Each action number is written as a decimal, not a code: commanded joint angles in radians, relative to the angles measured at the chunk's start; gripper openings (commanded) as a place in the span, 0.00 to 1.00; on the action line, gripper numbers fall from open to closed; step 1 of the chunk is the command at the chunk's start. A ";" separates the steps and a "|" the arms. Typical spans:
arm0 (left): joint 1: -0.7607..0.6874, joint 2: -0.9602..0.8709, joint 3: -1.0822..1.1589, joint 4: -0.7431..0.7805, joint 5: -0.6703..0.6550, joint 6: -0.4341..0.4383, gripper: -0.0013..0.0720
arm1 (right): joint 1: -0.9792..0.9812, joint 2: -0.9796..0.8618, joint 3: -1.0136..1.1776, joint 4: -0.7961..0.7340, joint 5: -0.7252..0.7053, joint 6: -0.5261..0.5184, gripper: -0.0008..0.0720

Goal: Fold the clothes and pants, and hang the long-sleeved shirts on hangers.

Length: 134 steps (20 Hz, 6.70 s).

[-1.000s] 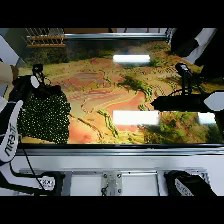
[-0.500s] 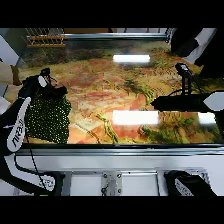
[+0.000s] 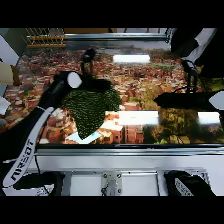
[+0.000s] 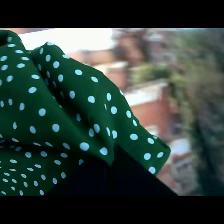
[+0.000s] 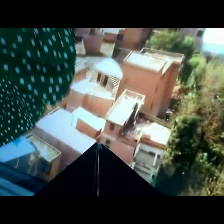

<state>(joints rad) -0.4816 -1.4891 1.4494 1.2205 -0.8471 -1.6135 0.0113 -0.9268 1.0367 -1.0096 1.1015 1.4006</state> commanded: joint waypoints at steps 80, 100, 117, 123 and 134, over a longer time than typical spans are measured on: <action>0.311 0.790 0.051 -0.190 -0.085 -0.080 0.02 | 0.059 0.329 0.325 -0.073 0.346 0.541 0.02; 0.478 -0.254 0.551 -0.198 -0.309 0.002 0.95 | -0.088 -0.434 0.399 -0.135 -0.244 0.223 0.79; 0.580 0.328 -1.011 -0.499 -0.021 0.050 0.95 | -0.098 0.040 0.097 -0.130 -0.046 0.156 0.78; 0.405 0.252 -0.924 -0.534 0.089 0.024 0.95 | -0.095 0.040 0.097 -0.130 -0.045 0.158 0.79; 0.442 0.241 -0.807 -0.408 -0.041 0.078 0.02 | -0.242 -0.014 -0.137 -0.268 0.044 0.313 0.79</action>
<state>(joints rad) -0.0788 -1.2984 0.6350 0.7338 -0.8417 -1.5490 -0.1616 -0.9104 1.0107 -1.2472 1.1496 1.6337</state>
